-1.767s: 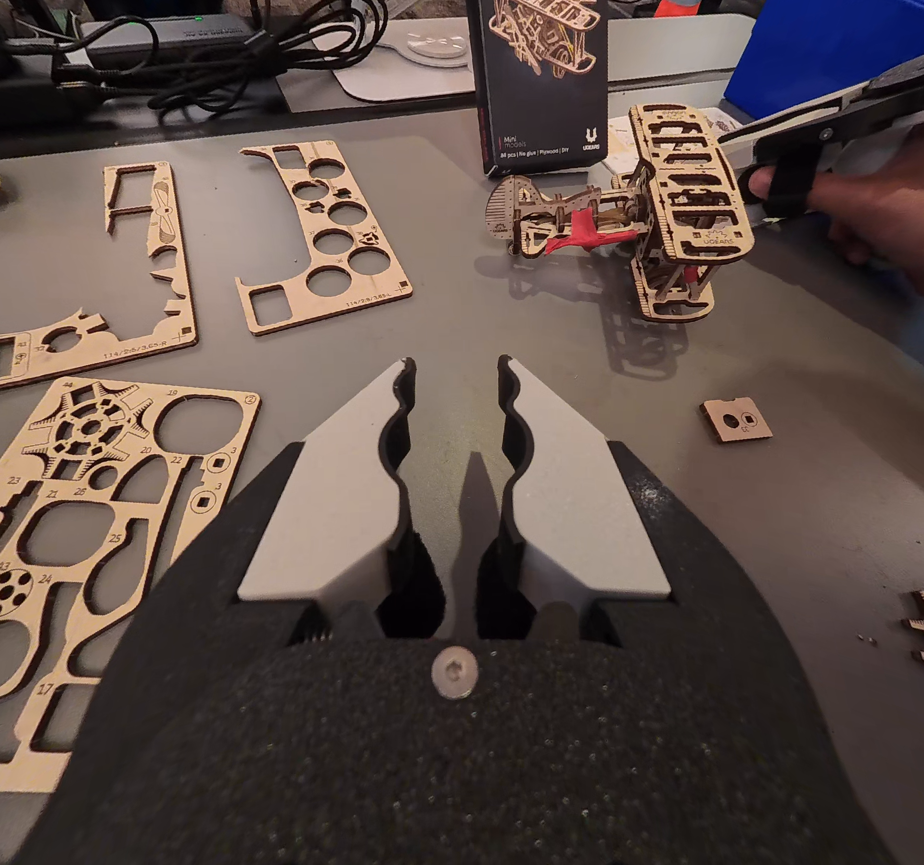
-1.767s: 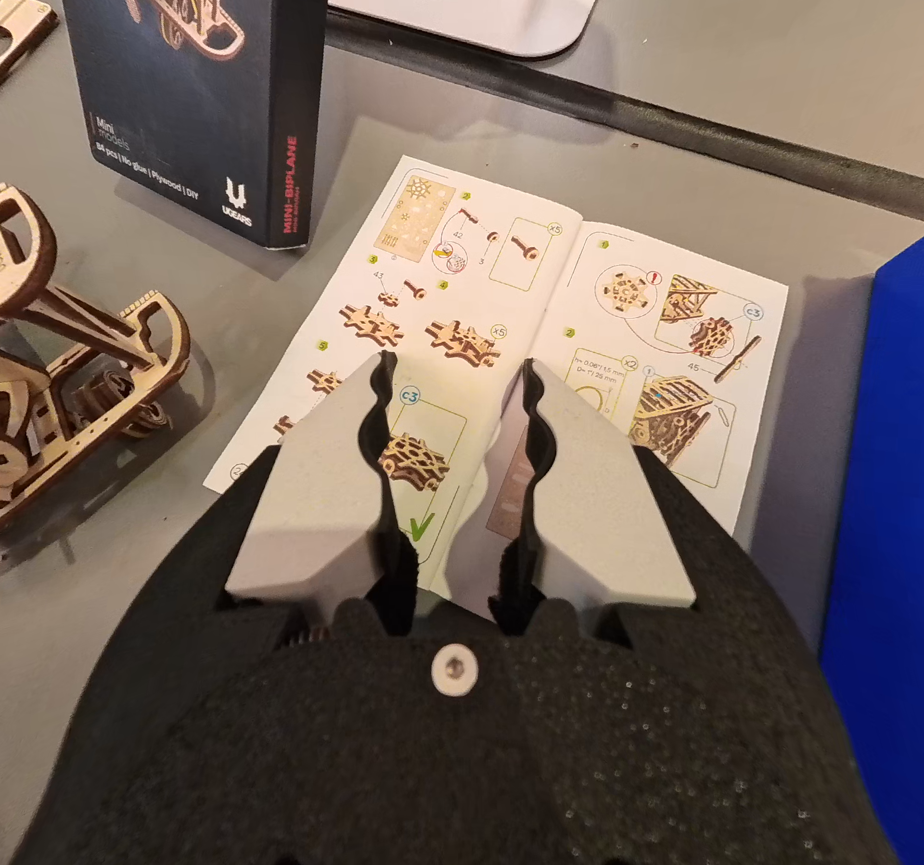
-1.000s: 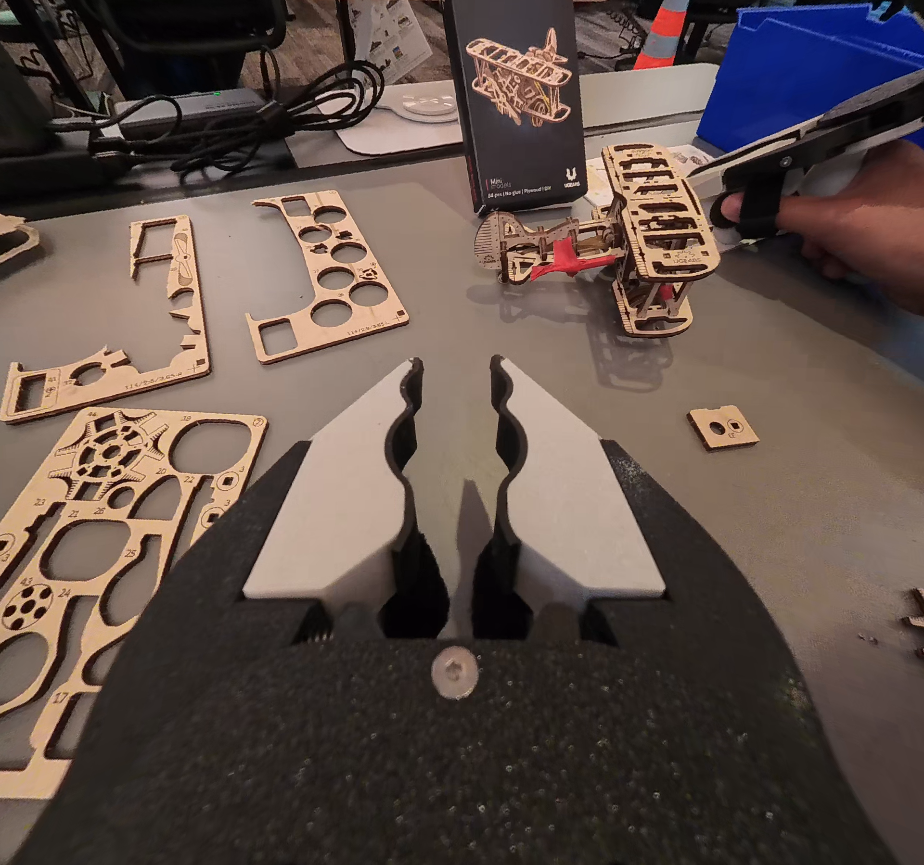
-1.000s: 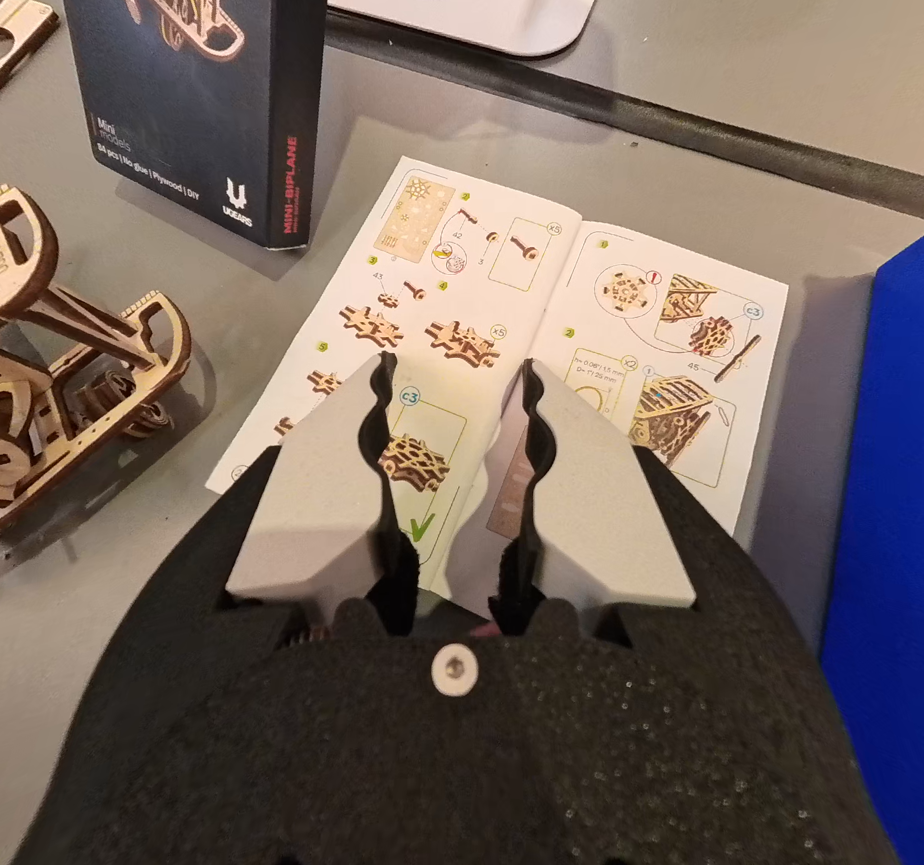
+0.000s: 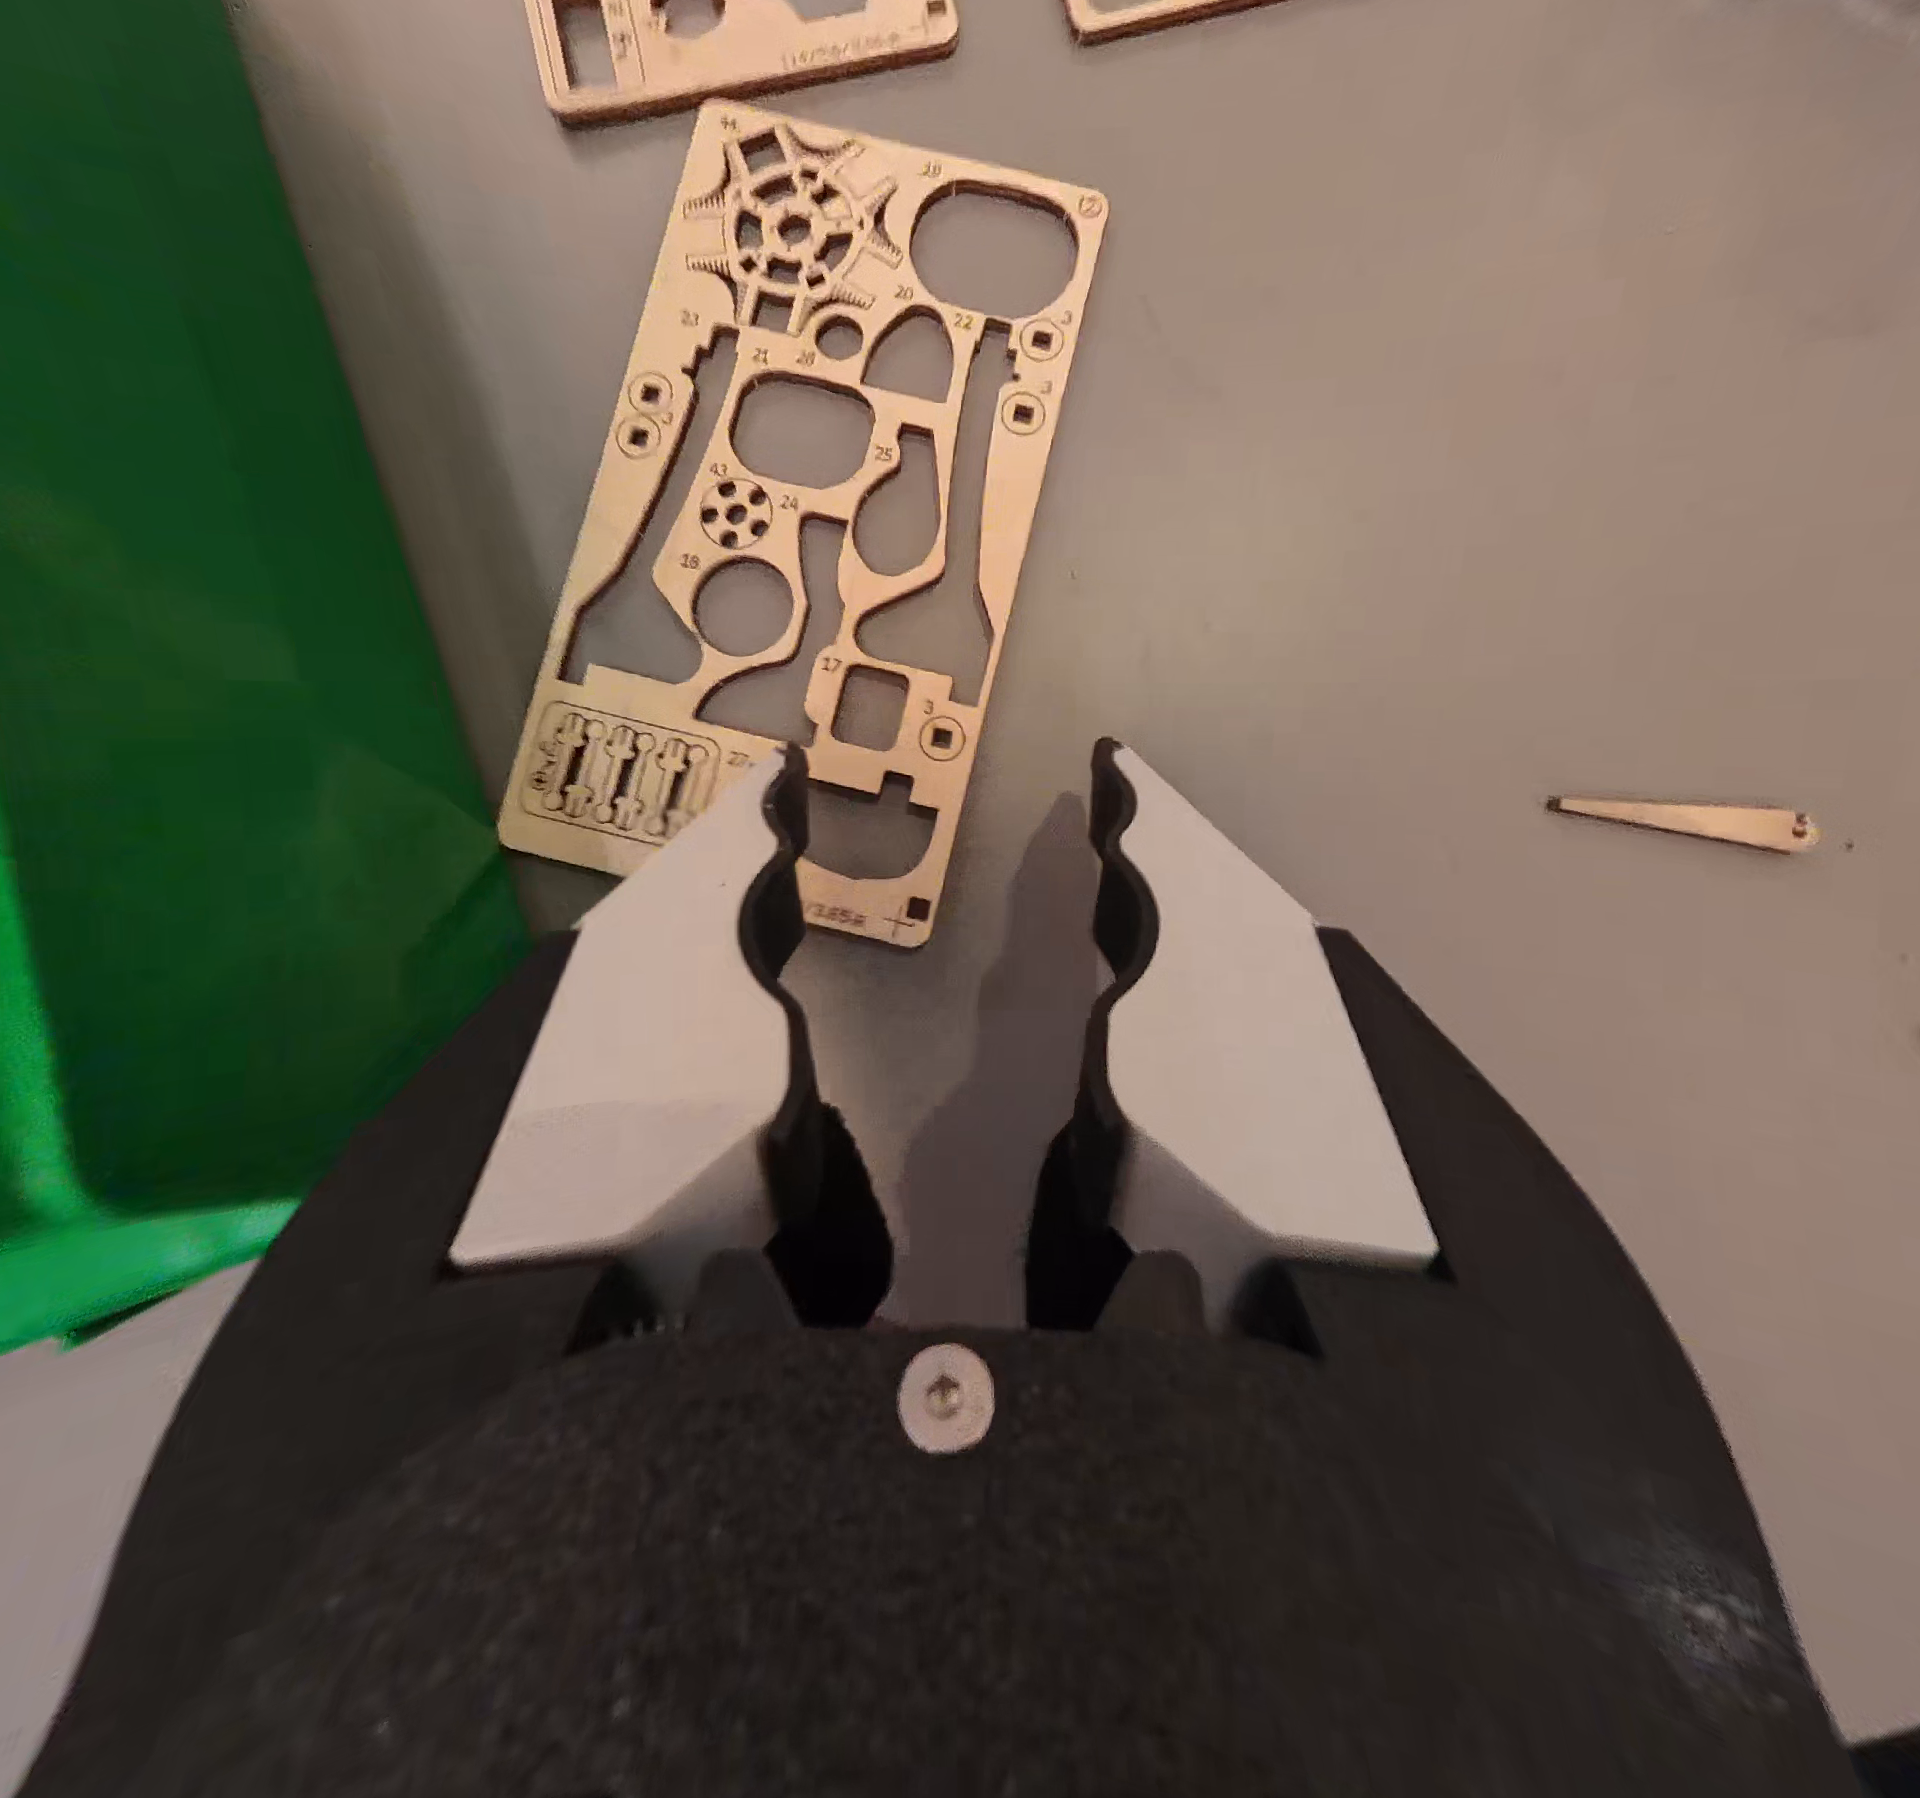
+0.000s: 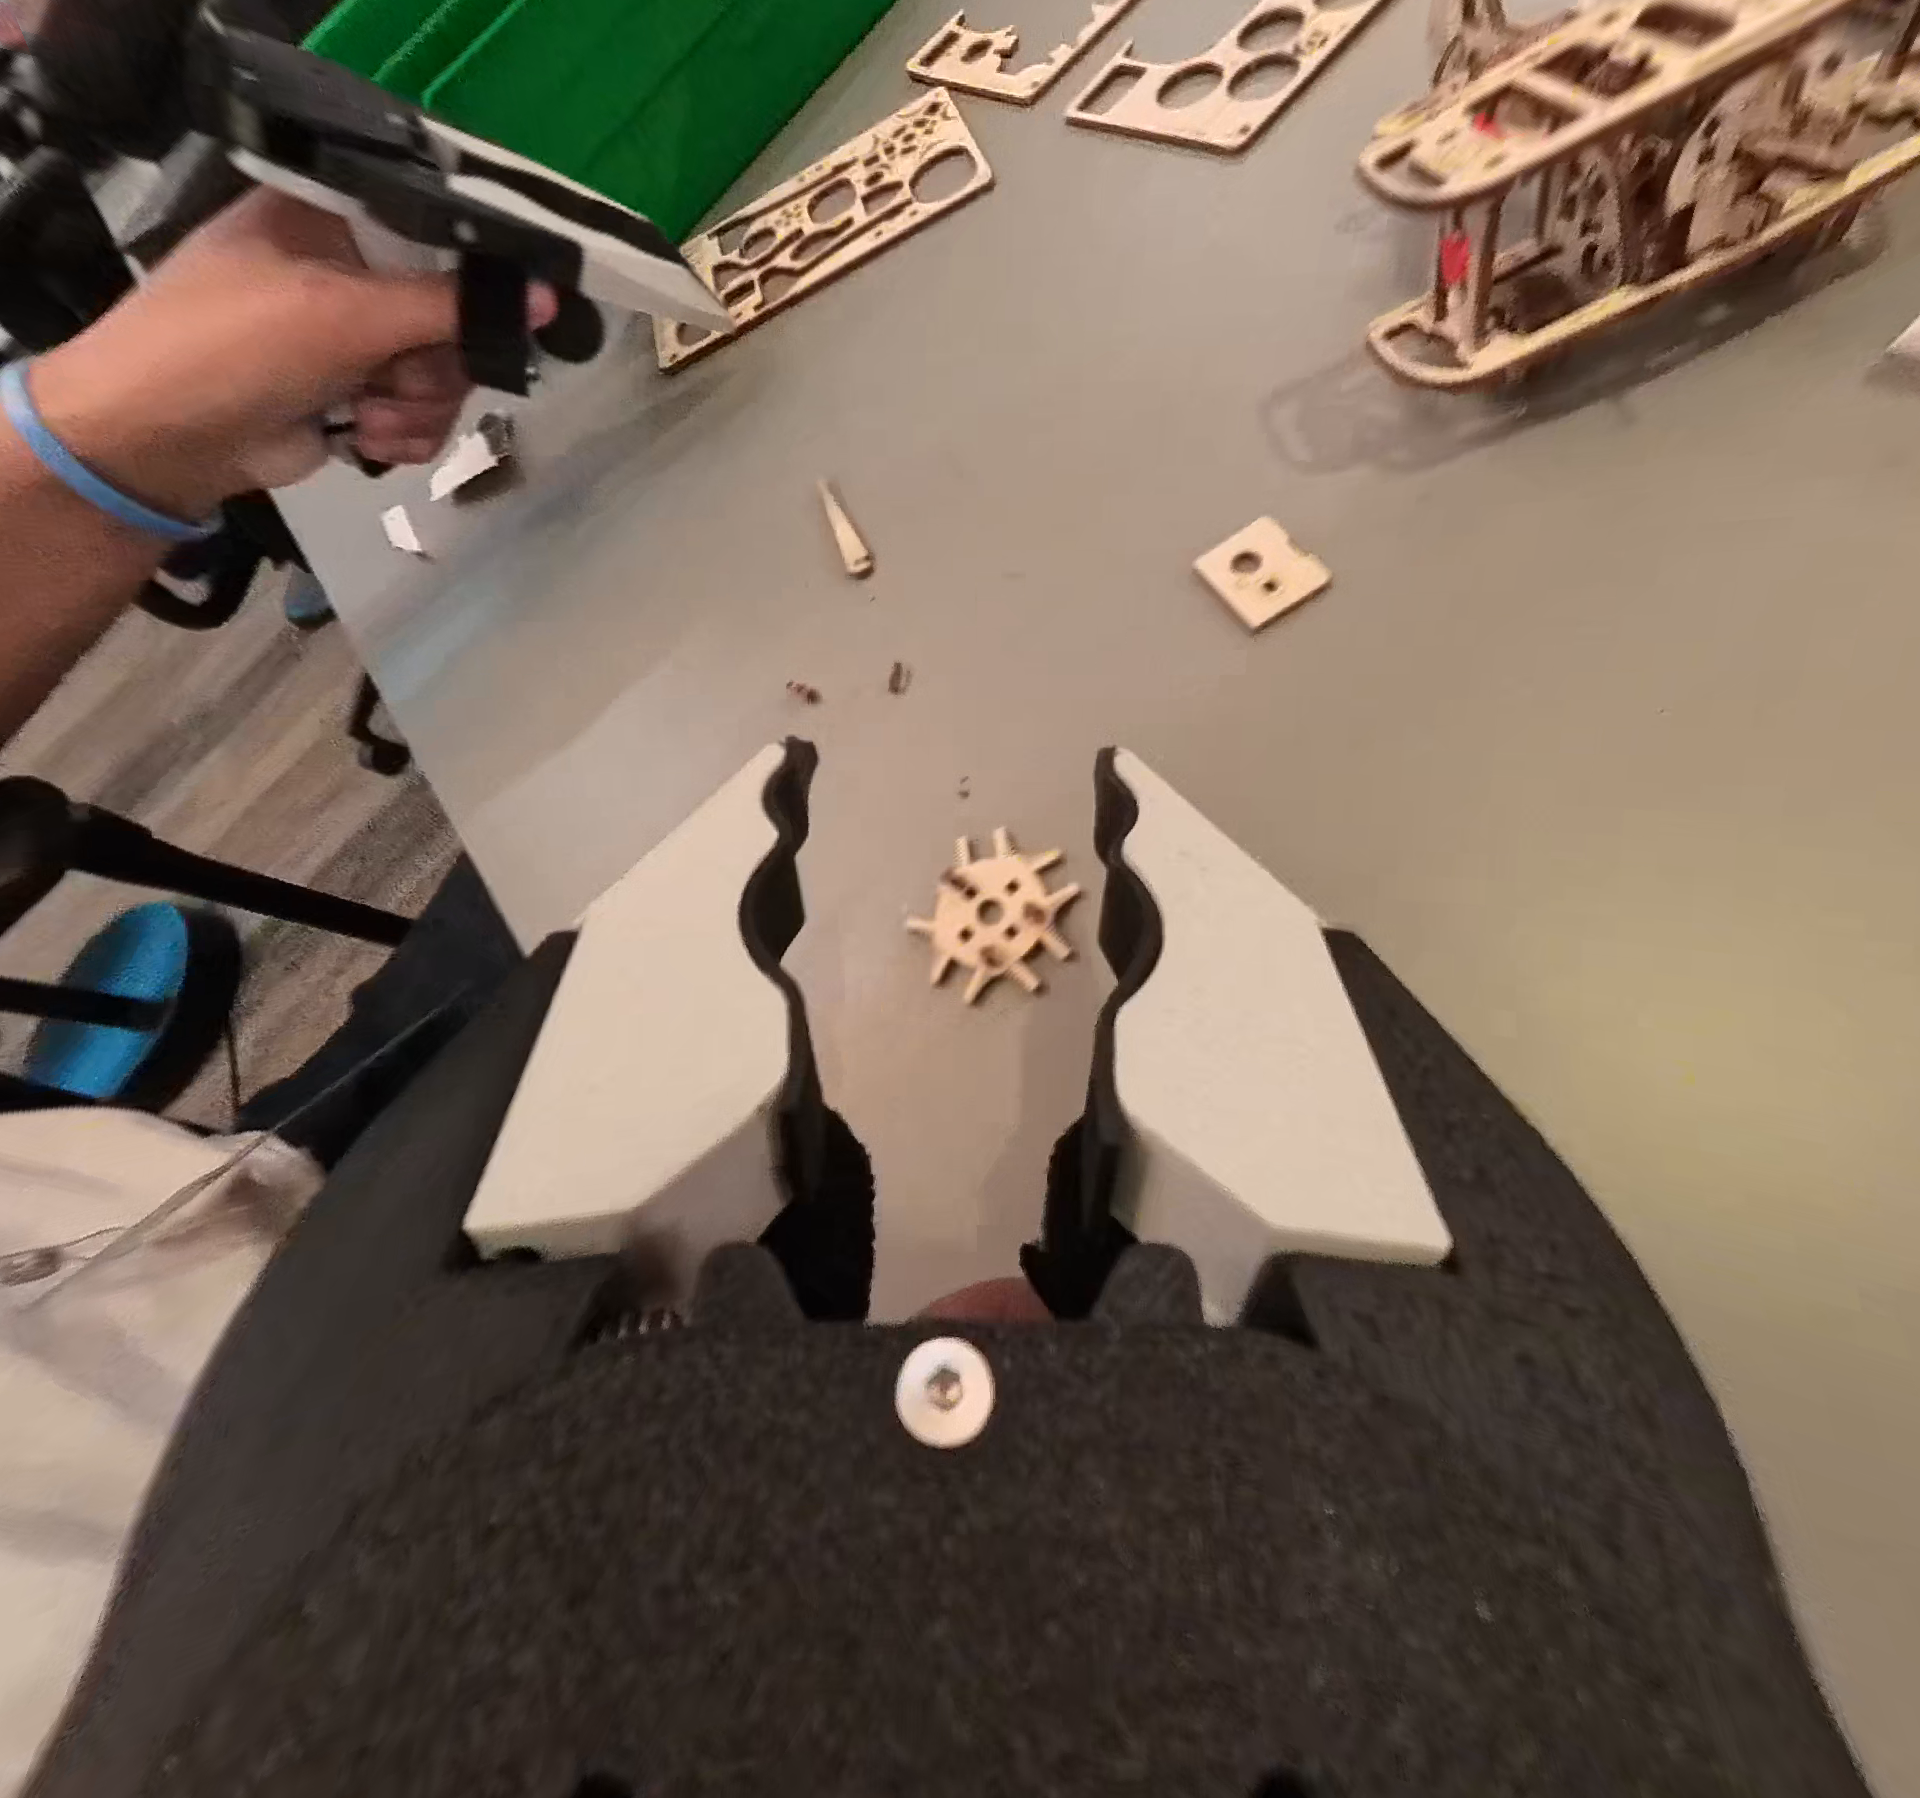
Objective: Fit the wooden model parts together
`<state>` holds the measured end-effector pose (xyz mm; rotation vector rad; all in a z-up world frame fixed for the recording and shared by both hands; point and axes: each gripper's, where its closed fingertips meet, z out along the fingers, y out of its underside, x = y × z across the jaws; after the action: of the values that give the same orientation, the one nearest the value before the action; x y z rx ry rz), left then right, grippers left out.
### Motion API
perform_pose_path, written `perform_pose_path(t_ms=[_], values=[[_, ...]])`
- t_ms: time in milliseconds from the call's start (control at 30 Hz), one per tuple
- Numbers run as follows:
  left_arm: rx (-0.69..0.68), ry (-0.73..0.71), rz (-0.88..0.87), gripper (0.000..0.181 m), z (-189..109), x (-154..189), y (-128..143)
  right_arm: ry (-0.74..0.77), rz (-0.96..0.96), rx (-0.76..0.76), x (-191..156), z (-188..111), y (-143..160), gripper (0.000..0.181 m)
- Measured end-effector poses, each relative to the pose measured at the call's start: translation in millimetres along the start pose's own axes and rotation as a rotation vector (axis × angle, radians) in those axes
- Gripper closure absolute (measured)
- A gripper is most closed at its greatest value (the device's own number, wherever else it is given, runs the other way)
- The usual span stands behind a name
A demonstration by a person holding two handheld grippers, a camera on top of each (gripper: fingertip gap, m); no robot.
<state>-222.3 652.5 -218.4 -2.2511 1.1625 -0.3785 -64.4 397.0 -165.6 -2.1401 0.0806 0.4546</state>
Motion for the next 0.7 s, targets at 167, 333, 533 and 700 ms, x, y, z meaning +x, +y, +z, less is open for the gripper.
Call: perform_pose_path(t_ms=[167,333,533,700], values=[[-0.025,0.006,-0.064,0.127,8,9,13,-0.039,0.033,0.011,-10,-11,8,0.127],[-0.02,0.06,-0.062,0.138,1,39,20,-0.01,-0.015,-0.041,0,-11,19,0.127],[0.063,-0.014,0.027,0.118,-18,18,-15,-0.038,0.01,-0.028,-3,-12,19,0.127],[-0.108,0.025,-0.015,0.064,21,-4,-20,-0.035,-0.004,-0.045,-3,-9,22,0.128]])
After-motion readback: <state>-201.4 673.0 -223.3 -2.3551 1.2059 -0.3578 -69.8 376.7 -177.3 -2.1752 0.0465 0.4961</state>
